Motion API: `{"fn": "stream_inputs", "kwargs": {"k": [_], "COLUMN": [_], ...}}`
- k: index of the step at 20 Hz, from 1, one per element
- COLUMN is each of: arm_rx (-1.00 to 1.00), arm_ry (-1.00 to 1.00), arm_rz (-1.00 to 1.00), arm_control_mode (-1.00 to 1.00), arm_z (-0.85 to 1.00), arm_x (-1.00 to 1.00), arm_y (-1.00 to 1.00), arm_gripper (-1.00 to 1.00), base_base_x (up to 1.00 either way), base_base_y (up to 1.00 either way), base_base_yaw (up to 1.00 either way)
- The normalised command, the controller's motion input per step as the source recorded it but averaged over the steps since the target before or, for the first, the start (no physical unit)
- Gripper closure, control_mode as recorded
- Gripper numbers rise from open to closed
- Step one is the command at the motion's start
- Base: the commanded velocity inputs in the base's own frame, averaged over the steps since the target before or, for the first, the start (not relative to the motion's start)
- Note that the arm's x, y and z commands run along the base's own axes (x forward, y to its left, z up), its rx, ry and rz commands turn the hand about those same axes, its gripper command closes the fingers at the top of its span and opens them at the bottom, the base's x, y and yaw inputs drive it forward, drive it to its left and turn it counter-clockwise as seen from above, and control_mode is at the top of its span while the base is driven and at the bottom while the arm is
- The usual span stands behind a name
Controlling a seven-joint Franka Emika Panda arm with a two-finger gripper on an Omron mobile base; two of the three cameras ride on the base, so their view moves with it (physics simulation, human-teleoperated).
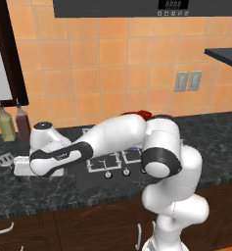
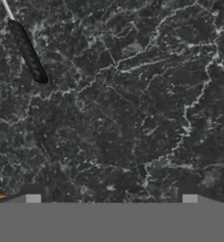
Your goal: Put the cucumber and eggplant in the pot. Retrieve the spatula and lightly stir the vegetables in the pot.
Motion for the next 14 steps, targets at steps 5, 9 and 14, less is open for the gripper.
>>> {"fn": "stream_inputs", "kwargs": {"k": [5,9,14], "arm_rx": [-0.10,-0.05,-0.06], "arm_ry": [0.00,0.00,0.00], "arm_rz": [0.03,0.02,0.05], "arm_control_mode": [-1.00,-1.00,-1.00], "arm_z": [-0.03,0.28,0.11], "arm_x": [0.50,0.30,0.21], "arm_y": [0.56,0.46,0.46], "arm_gripper": [-1.00,-1.00,-1.00], "base_base_x": [0.00,0.00,0.00], "base_base_y": [0.00,0.00,0.00], "base_base_yaw": [0.00,0.00,0.00]}}
